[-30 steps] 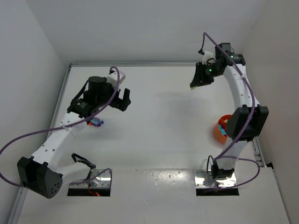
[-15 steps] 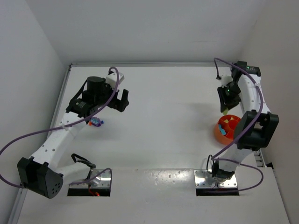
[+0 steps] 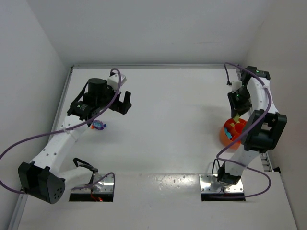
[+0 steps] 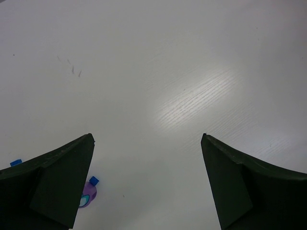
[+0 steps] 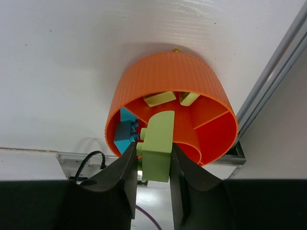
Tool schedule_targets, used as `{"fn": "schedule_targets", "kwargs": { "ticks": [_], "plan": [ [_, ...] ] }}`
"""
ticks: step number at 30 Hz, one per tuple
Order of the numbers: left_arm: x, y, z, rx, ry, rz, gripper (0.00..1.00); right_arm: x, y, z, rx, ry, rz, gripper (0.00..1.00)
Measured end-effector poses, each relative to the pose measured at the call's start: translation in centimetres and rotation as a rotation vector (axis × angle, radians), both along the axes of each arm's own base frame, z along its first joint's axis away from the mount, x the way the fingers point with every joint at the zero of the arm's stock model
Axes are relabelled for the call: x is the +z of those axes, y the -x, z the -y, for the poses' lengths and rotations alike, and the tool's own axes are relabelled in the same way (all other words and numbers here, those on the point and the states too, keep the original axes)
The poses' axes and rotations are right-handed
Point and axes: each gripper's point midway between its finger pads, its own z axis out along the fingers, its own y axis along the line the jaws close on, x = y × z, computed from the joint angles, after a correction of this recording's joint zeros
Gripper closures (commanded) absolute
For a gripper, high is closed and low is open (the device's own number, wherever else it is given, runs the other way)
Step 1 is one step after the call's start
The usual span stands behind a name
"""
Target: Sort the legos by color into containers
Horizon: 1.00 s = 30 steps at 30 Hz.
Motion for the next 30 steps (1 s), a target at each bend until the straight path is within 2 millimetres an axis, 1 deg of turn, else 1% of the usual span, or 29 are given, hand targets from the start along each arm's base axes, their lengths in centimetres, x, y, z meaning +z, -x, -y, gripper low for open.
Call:
{"fn": "schedule_targets", "kwargs": {
  "ticks": [3, 6, 9, 20, 30],
  "plan": [
    [0.0, 0.0, 0.0, 0.0, 0.0, 0.0, 0.0, -0.8, -0.2, 0.0, 0.0, -0.008, -0.023, 0.92],
    [0.0, 0.0, 0.0, 0.0, 0.0, 0.0, 0.0, -1.3, -0.3, 0.0, 0.0, -0.015, -0.036, 0.92],
    [0.0, -0.1, -0.1, 0.004, 0.001, 0.0, 0.0, -1.4, -0.5, 0.0, 0.0, -0.019, -0.038, 0.89],
    [0.0, -0.1, -0.2, 0.005, 0.002, 0.0, 0.0, -1.4, -0.7, 0.1, 0.0, -0.016, -0.038, 0.88],
    [-0.2, 0.0, 0.1, -0.008, 0.009, -0.01, 0.0, -1.9, 0.1, 0.0, 0.003, -0.016, -0.071, 0.88]
  ]
}}
